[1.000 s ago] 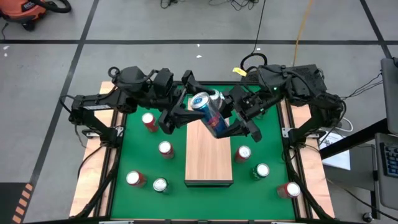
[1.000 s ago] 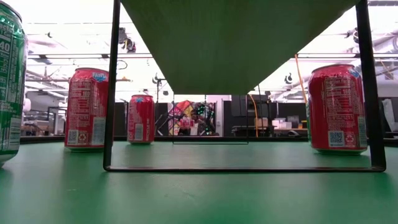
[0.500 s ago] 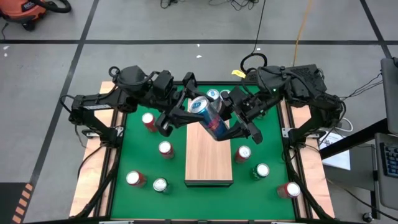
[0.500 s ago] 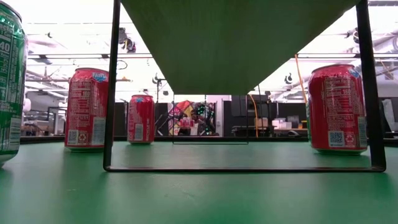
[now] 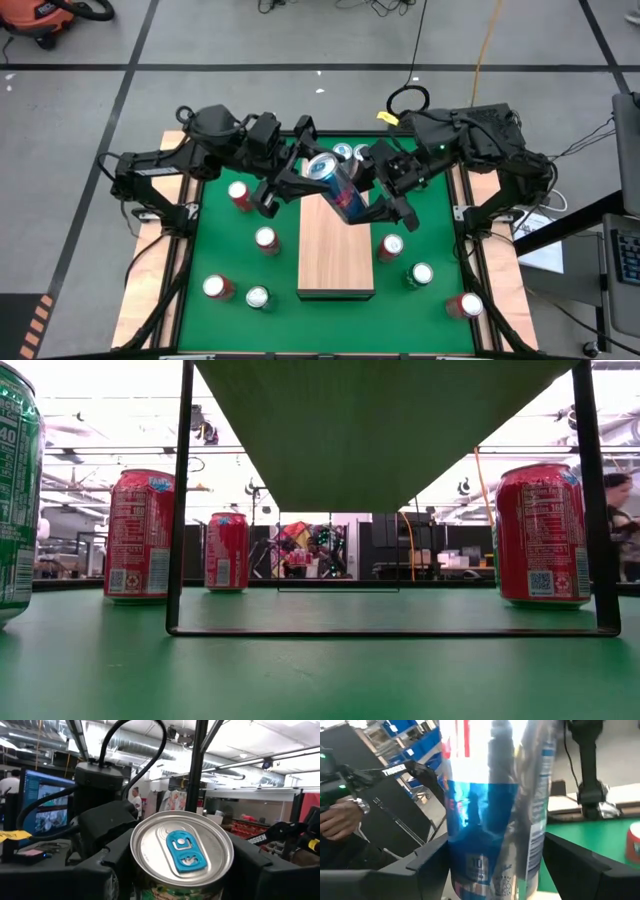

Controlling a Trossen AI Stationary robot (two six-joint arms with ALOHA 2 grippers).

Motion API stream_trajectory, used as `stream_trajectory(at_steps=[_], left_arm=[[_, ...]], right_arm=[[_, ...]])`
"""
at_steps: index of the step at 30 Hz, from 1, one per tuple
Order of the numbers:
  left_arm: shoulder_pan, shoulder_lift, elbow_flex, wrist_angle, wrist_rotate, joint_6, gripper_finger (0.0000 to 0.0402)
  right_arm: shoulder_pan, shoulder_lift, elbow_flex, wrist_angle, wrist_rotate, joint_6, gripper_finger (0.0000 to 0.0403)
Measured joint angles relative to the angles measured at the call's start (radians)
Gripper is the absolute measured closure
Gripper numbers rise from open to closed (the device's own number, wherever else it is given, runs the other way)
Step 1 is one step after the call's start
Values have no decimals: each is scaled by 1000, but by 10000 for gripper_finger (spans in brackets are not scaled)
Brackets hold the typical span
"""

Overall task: Place canned beverage on shelf
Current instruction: Put the blue soda can on the shelf aligned with the other blue soda can

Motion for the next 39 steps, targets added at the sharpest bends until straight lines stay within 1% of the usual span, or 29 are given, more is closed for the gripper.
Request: stream_trajectory(at_steps=[3, 7, 10, 14, 19, 21, 25, 29, 32, 35, 39], left_arm=[[4, 1, -2, -14, -19, 1, 182], [4, -3, -2, -65, -128, 3, 183], [3, -5, -2, -100, -203, 33, 183], [3, -9, 0, -129, -300, 45, 183], [2, -11, 0, -215, -485, 45, 184], [3, -10, 0, -268, -571, 44, 184], [4, -10, 0, -368, -690, 44, 184], [3, -10, 0, -444, -728, 37, 183], [3, -10, 0, -479, -761, 0, 178], [3, -10, 0, -509, -795, -20, 176], [3, -10, 0, -600, -859, -34, 175]], right_arm=[[0, -10, 0, -75, 47, 13, 105], [-1, -35, 1, -171, 135, 14, 102], [-2, -58, 1, -235, 199, 13, 102], [-3, -104, 0, -359, 321, -13, 102], [-3, -162, 0, -498, 519, -41, 101], [-3, -184, 0, -536, 570, -46, 101], [-2, -229, 0, -587, 577, -52, 101], [-2, -263, 0, -655, 575, -28, 101], [-2, -281, 0, -698, 571, -21, 101], [-2, -298, -1, -712, 569, -21, 101], [-2, -317, -1, -711, 568, -42, 101]])
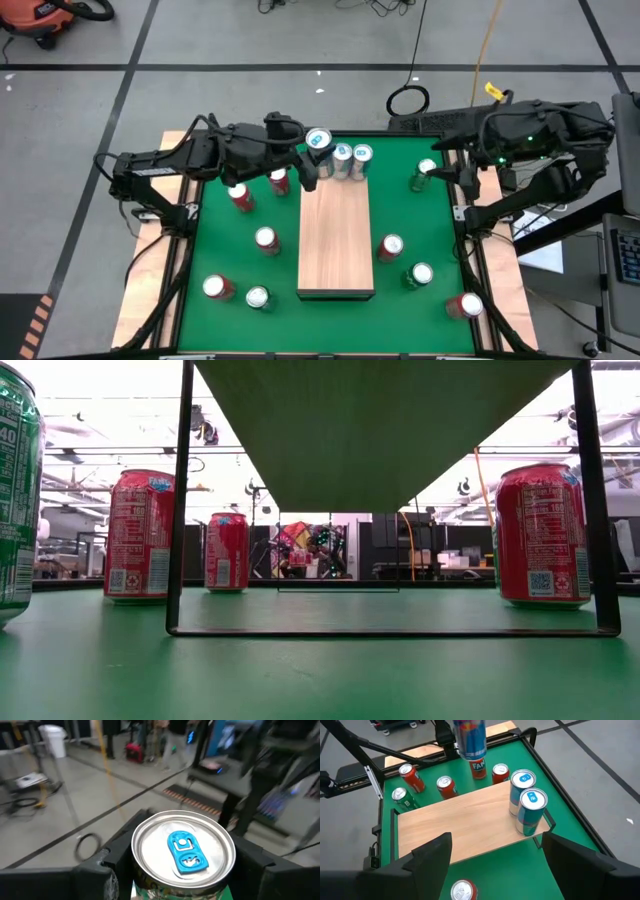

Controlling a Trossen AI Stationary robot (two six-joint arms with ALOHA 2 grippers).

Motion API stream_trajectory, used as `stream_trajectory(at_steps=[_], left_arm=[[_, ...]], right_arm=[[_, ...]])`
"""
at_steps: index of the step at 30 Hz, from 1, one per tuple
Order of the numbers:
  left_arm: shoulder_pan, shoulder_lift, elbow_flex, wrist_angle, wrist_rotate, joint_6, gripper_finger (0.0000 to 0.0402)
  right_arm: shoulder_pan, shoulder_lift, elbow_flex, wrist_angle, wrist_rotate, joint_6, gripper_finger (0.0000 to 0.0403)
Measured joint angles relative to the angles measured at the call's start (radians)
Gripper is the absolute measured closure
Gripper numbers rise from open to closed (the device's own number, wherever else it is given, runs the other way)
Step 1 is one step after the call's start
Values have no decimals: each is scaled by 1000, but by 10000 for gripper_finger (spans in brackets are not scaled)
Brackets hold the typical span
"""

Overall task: Place canned beverage on shelf
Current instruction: Put the blue soda can on the shelf aligned with the other blue soda can

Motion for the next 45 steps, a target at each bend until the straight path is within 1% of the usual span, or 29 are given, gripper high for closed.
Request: stream_trajectory(at_steps=[3, 5, 9, 11, 14, 17, 18, 20, 22, 25, 29, 32, 34, 37, 41, 45], left_arm=[[0, -5, -30, -29, -24, -1, 175], [0, -15, -63, -39, -35, -18, 174], [1, -40, -150, -40, -172, -116, 174], [2, -42, -200, -29, -212, -140, 174], [2, -42, -268, -11, -223, -153, 174], [10, -42, -353, 86, -224, -150, 173], [16, -44, -380, 88, -226, -150, 173], [26, -69, -437, 74, -232, -153, 173], [37, -111, -490, 119, -241, -140, 173], [64, -197, -597, 251, -216, -73, 173], [129, -259, -764, 477, -86, -26, 173], [157, -279, -823, 626, -25, -23, 173], [161, -278, -839, 657, -16, -24, 173], [162, -251, -844, 653, -7, -17, 173], [157, -233, -843, 654, 42, -26, 173], [153, -208, -844, 648, 40, -25, 173]], right_arm=[[0, -10, 0, 0, -10, 6, 101], [1, -15, 0, 0, -37, 19, 101], [3, -24, 0, 0, -55, 40, 101], [3, -25, 0, 1, -55, 47, 101], [3, -24, 0, 18, -54, 47, 101], [3, -21, 0, 47, -54, 43, 101], [3, -20, 0, 57, -54, 43, 101], [3, -19, 0, 68, -54, 43, 101], [3, -19, 0, 62, -55, 53, 101], [2, -20, 0, 56, -54, 70, 101], [3, -19, 0, 60, -52, 79, 101], [2, -14, 0, 61, -41, 75, 101], [2, -10, 0, 62, -23, 66, 101], [2, -4, 0, 63, -21, 57, 101], [3, 5, 0, 63, 21, 41, 101], [2, 13, 0, 65, 31, 36, 101]])
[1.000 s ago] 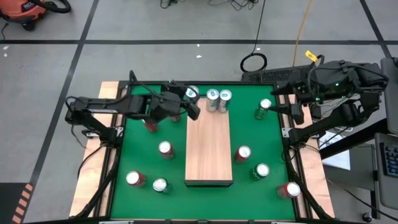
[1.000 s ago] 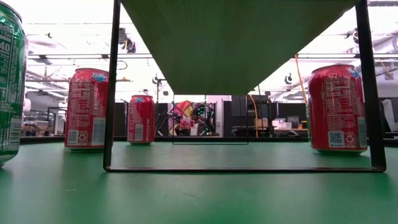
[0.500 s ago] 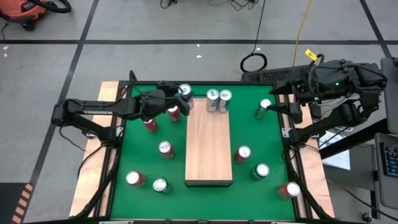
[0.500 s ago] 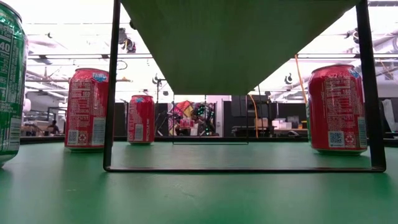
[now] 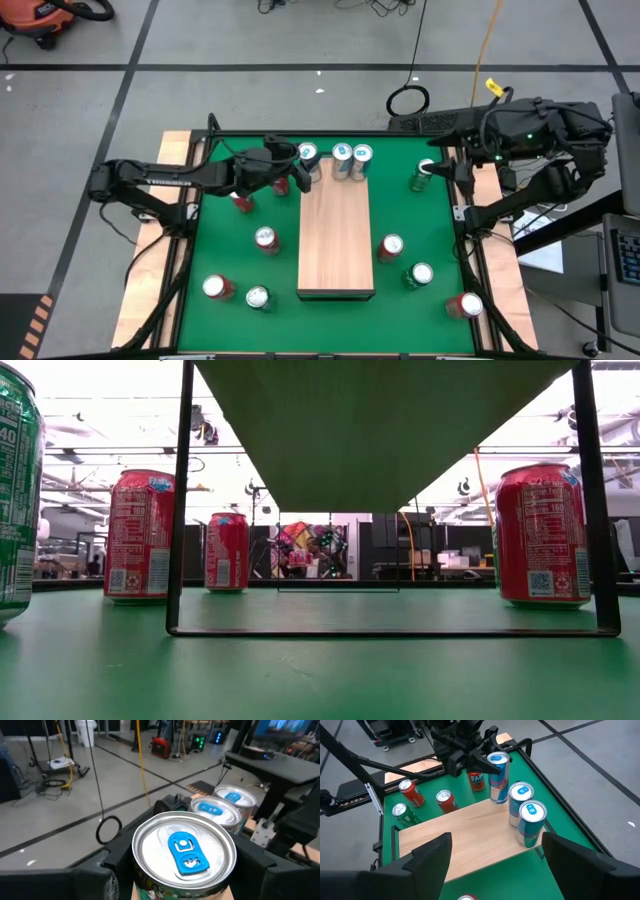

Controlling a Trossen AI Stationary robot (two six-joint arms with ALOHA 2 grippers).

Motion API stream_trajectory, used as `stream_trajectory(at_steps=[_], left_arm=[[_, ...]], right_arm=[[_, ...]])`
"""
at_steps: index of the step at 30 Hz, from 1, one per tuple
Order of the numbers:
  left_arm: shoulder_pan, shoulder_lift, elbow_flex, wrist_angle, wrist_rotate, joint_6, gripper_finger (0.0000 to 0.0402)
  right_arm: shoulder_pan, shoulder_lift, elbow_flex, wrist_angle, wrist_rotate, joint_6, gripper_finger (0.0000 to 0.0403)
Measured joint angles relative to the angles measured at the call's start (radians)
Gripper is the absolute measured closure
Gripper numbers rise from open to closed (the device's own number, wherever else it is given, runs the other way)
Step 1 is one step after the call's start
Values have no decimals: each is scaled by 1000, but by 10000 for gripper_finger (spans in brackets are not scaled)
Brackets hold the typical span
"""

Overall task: Place canned beverage on shelf
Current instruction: Put the blue soda can on the shelf aligned with the other blue soda can

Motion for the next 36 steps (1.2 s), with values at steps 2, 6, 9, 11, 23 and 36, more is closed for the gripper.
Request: stream_trajectory(at_steps=[2, 6, 9, 11, 23, 36], left_arm=[[-1, 3, 1, 11, 0, -1, 173], [-1, 22, 2, -1, -3, 7, 173], [2, 29, 0, -8, -7, 8, 173], [4, 38, 4, 17, -15, 7, 173], [4, 92, 1, 73, -17, 61, 172], [4, 102, 3, 110, -28, 61, 90]], right_arm=[[0, 3, 0, 3, 1, 0, 101], [0, 9, 0, 3, 2, 0, 101], [0, 12, 0, 3, 2, 0, 101], [0, 13, 0, 3, 3, -4, 101], [0, 14, 0, 3, 3, -8, 101], [0, 14, 0, 3, 3, -18, 101]])
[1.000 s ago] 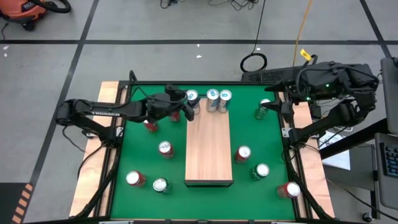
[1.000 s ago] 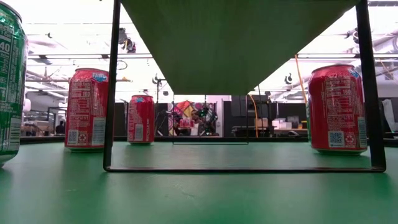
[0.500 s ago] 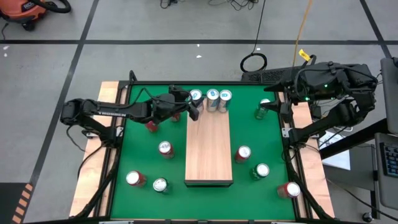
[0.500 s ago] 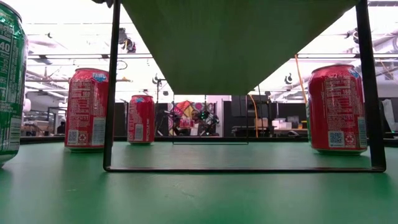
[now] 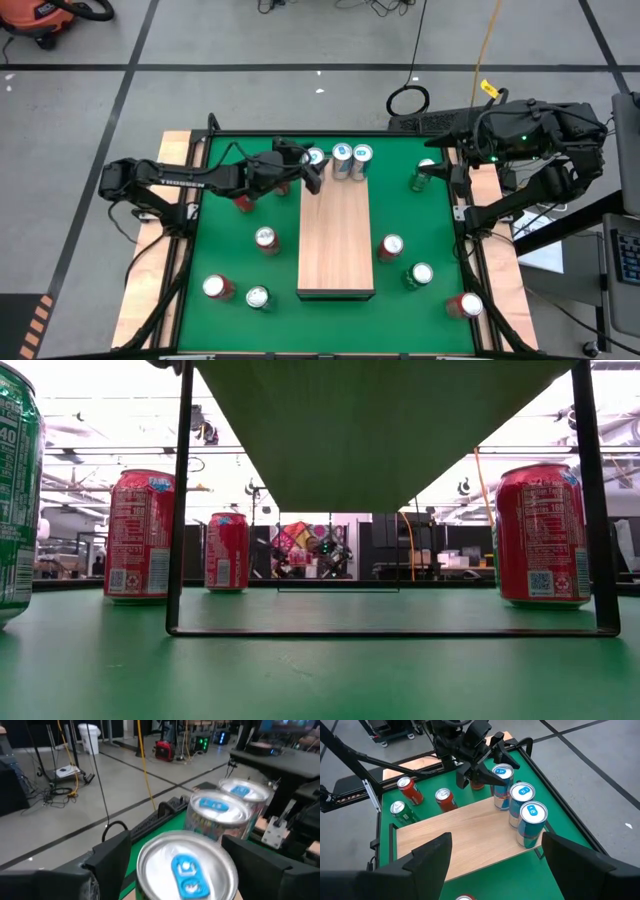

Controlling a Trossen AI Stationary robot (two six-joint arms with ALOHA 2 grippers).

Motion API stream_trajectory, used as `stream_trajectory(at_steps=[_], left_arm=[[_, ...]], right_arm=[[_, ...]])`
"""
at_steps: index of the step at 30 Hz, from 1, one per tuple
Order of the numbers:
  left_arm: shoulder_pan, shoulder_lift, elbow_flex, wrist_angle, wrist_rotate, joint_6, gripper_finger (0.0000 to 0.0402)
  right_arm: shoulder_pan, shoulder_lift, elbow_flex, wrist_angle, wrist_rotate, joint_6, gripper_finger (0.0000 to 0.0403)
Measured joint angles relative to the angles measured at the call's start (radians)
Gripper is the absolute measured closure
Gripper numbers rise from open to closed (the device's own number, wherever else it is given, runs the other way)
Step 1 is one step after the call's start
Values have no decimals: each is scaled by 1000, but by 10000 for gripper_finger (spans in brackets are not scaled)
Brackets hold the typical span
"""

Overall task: Place canned beverage on shelf
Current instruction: Put the blue soda can on the shelf aligned with the other blue soda can

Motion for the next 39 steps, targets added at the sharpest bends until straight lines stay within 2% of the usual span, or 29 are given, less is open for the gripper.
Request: stream_trajectory(at_steps=[9, 13, 19, 23, 28, 39], left_arm=[[-9, -29, 65, -40, 2, 47, 88], [-20, -91, 90, -193, 2, 13, 88], [-61, -199, 90, -510, 6, -237, 88], [-109, -211, 89, -698, 10, -297, 88], [-131, -160, 89, -696, 48, -273, 102], [-107, -35, 89, -617, 31, -296, 193]], right_arm=[[0, 0, 0, 0, -1, -5, 101], [0, -1, 0, -4, -3, -1, 101], [0, -1, 0, -9, -3, 6, 101], [0, -1, 0, -7, 23, -8, 101], [0, 0, 0, 6, 50, -41, 101], [0, 5, 0, 23, 49, -44, 101]])
